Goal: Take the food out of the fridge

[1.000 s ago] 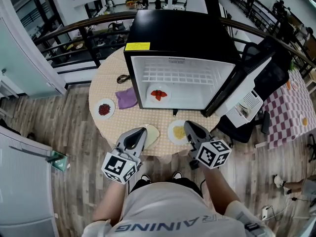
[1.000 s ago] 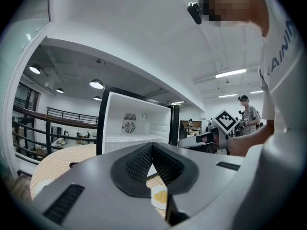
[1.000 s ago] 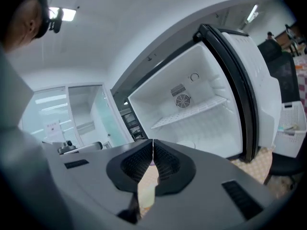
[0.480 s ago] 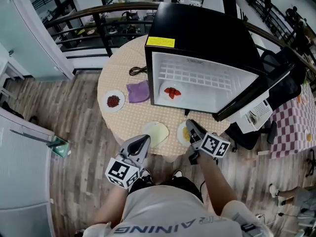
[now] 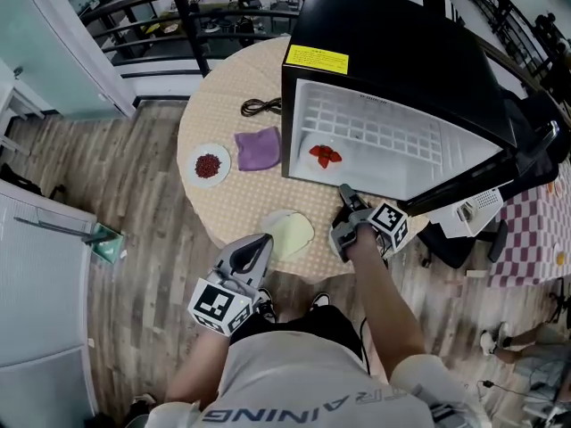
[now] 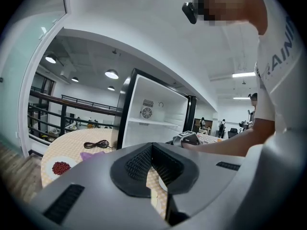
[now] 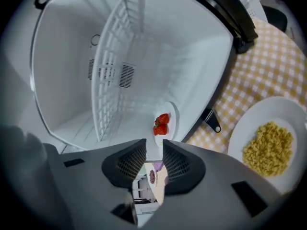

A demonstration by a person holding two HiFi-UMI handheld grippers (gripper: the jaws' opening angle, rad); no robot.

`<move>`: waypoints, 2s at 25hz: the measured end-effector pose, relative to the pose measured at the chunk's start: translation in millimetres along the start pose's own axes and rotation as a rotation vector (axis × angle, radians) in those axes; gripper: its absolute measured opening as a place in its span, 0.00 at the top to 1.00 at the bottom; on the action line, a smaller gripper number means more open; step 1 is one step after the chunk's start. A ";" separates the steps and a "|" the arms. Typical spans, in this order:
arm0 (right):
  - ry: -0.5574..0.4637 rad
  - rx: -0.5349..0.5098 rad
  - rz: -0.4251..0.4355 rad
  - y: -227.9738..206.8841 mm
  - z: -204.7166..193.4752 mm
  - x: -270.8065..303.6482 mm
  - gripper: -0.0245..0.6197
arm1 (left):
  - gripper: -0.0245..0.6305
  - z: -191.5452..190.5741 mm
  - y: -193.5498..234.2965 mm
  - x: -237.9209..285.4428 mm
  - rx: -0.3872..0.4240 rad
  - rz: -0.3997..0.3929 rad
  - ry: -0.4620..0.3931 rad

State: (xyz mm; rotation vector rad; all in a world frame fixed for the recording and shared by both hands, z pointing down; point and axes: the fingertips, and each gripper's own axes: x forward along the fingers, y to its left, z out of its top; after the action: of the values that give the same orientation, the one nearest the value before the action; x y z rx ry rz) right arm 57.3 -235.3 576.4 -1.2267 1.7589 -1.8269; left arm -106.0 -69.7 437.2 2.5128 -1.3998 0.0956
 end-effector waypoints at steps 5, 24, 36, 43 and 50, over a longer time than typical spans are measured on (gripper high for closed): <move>-0.030 0.120 -0.064 -23.6 4.6 34.2 0.80 | 0.95 -7.2 7.6 1.2 -0.013 -0.001 0.024; -0.065 0.251 -0.147 -47.2 5.4 73.8 0.83 | 0.95 -24.2 13.5 -6.1 -0.037 0.023 0.065; -0.072 0.247 -0.144 -51.5 0.7 61.8 0.91 | 0.95 -26.3 17.0 -12.1 -0.048 0.030 0.076; -0.057 0.246 -0.149 -58.1 -7.8 51.1 0.91 | 0.95 -27.3 17.0 -11.3 -0.063 0.024 0.074; -0.040 0.264 -0.101 -58.4 -9.4 57.0 0.89 | 0.95 -33.6 14.9 -10.7 -0.058 0.013 0.093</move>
State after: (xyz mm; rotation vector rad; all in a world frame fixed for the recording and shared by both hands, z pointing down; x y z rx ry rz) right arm 36.1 -260.1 651.8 -1.2549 1.4028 -1.9994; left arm -122.0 -59.7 470.5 2.4203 -1.3622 0.1694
